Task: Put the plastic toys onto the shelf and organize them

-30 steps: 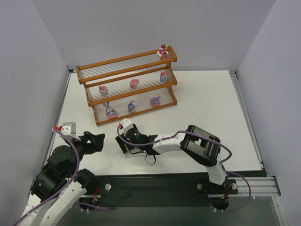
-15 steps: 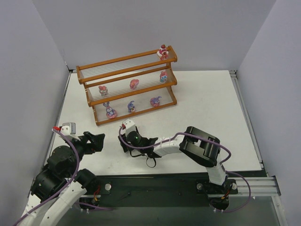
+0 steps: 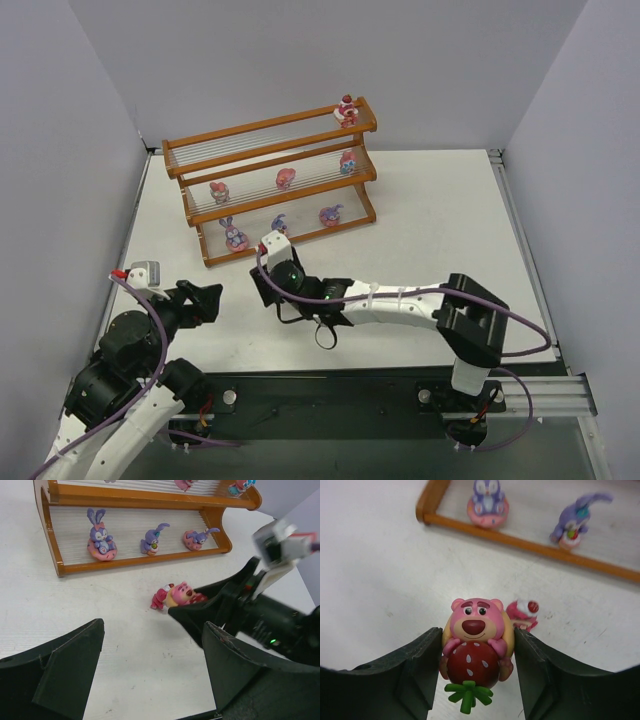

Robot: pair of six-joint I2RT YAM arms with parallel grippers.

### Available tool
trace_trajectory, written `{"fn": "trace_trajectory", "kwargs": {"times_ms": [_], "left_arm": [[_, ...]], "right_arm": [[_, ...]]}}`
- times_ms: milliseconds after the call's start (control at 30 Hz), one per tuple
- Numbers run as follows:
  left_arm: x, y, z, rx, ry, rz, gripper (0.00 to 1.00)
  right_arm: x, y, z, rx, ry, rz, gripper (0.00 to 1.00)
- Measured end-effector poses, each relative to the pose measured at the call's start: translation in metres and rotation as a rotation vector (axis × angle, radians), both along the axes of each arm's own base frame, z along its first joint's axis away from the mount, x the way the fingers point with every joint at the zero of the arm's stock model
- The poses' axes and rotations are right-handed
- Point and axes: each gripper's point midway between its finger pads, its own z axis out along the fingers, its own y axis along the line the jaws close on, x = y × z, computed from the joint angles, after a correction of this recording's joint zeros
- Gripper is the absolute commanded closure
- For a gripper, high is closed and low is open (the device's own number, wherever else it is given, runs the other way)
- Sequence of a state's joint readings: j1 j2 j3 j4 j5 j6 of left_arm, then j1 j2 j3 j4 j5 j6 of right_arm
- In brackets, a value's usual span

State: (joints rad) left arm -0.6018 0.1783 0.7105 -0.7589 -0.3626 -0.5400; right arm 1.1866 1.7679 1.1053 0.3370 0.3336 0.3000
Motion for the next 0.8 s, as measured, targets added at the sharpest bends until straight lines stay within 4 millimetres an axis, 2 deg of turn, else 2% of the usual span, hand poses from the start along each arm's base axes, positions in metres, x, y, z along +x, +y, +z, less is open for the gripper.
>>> {"fn": "trace_trajectory", "kwargs": {"times_ms": [200,333,567,667,800], "left_arm": [[0.000,0.000,0.000,-0.001,-0.001,0.000,0.11],[0.000,0.000,0.000,-0.001,-0.001,0.000,0.11],[0.000,0.000,0.000,-0.001,-0.001,-0.001,0.11],[0.000,0.000,0.000,-0.001,-0.001,-0.002,0.11],[0.000,-0.001,0.000,-0.001,-0.001,-0.004,0.11]], "right_arm": [[0.026,0.007,0.117,0.121,-0.142,-0.048,1.00],[0.058,-0.006,0.167,0.167,-0.199,-0.109,1.00],[0.130,-0.046,0.218,0.195,-0.269,-0.244,1.00],[0.151,-0.047,0.231,0.211,-0.289,-0.271,1.00],[0.177,-0.041,0.236,0.217,-0.297,-0.281,1.00]]}}
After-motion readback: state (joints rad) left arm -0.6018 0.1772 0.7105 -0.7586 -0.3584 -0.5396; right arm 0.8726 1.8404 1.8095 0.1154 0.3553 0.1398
